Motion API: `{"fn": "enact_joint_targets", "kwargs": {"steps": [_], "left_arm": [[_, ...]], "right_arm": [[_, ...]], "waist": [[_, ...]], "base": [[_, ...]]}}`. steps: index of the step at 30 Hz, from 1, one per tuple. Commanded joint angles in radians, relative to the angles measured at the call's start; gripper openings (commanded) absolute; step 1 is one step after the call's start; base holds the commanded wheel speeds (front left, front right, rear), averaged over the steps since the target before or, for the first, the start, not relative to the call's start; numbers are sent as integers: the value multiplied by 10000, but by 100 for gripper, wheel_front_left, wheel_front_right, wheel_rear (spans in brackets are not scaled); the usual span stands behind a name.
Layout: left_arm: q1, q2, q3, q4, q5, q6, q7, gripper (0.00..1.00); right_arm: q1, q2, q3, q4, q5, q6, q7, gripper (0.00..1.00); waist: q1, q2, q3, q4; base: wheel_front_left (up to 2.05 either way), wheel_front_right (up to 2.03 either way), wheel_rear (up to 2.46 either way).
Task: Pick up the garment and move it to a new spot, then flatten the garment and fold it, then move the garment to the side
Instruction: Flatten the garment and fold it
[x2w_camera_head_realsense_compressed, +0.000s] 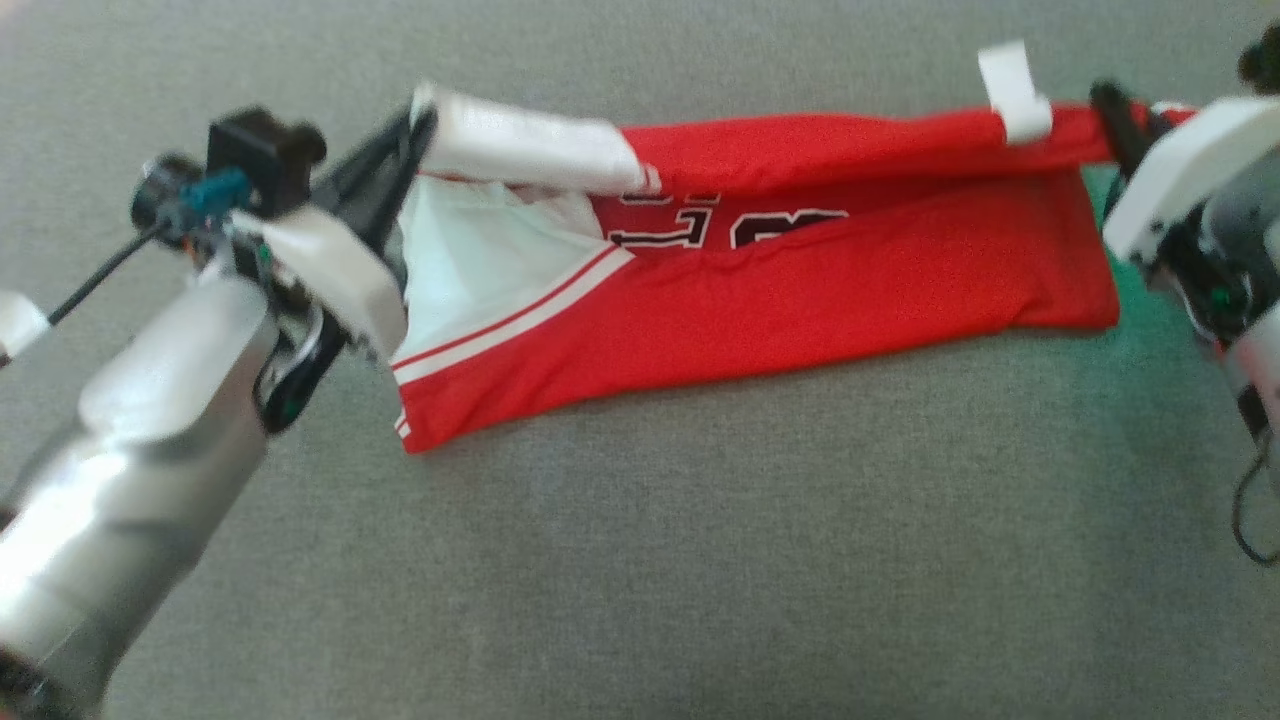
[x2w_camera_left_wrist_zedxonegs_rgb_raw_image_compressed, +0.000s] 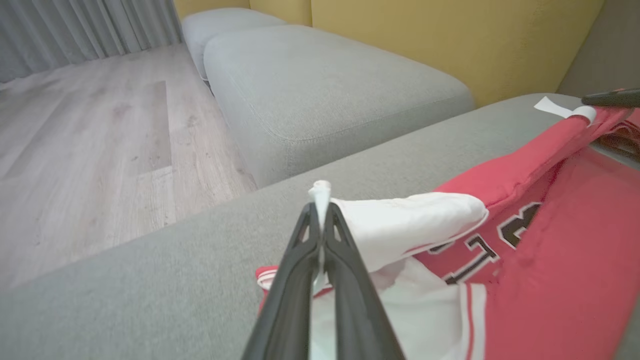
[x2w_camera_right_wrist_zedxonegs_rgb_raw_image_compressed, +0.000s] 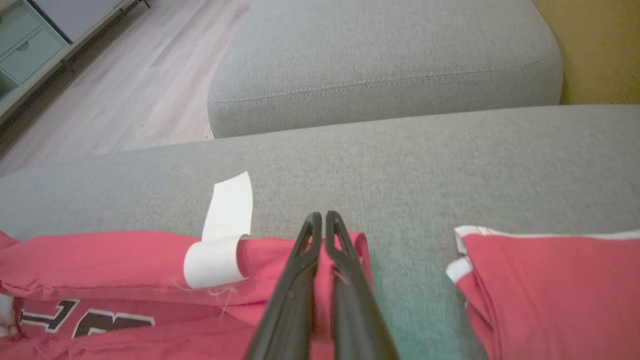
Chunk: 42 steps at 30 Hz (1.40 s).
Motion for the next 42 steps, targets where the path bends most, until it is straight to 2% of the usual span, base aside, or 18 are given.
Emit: {"fn": "enact_joint_targets", "kwargs": {"steps": [1, 6, 11, 25, 37, 38, 39, 40, 41, 42], "left_arm": [[-103, 734, 171, -568, -366, 21, 317, 0], [765, 1568, -488, -2049, -1254, 19, 1364, 0], [1280, 2124, -806, -3016, -1734, 19, 1930, 0], [1516, 2560, -994, -3833, -2113, 24, 2503, 0], [1672, 2820, -1323, -4502, -2750, 21, 3383, 0], [1672, 2820, -1390, -4488, -2696, 21, 3413, 0], [1665, 2817, -1446, -4450, -2614, 21, 3406, 0], [1664, 2802, -1480, -4396, -2537, 21, 3358, 87], [1667, 2772, -1481, -4332, -2486, 36, 3278, 100], [1666, 2725, -1441, -4264, -2467, 83, 3167, 100]], "right_arm": [[241, -285, 189, -416, 213, -7, 200, 0], [876, -735, 687, -785, 653, -7, 824, 0], [1125, -1048, 1089, -965, 779, -7, 1154, 0], [1398, -1607, 2060, -1268, 1091, -7, 2506, 0], [1460, -1797, 2493, -1349, 1176, -7, 2986, 0], [1429, -1795, 2474, -1344, 1164, -7, 2905, 60], [1422, -1752, 2387, -1248, 1240, -7, 2894, 100], [1417, -1690, 2356, -1206, 1308, -7, 2954, 100], [1385, -1654, 2316, -1191, 1353, -7, 2960, 100], [1323, -1643, 2254, -1184, 1364, -7, 2880, 100]], "waist": [[1, -1, -302, 105], [1, -1, -686, 197], [1, -1, -776, 259], [1, -1, -883, 189], [1, -1, -790, 65], [1, -1, -774, 50], [1, -1, -770, 35], [1, -1, -781, 13], [1, -1, -800, -11], [1, -1, -815, -30]], "base": [[0, 0, 0], [0, 0, 0], [0, 0, 0], [0, 0, 0], [0, 0, 0], [0, 0, 0], [0, 0, 0], [0, 0, 0], [0, 0, 0], [0, 0, 0]]}}
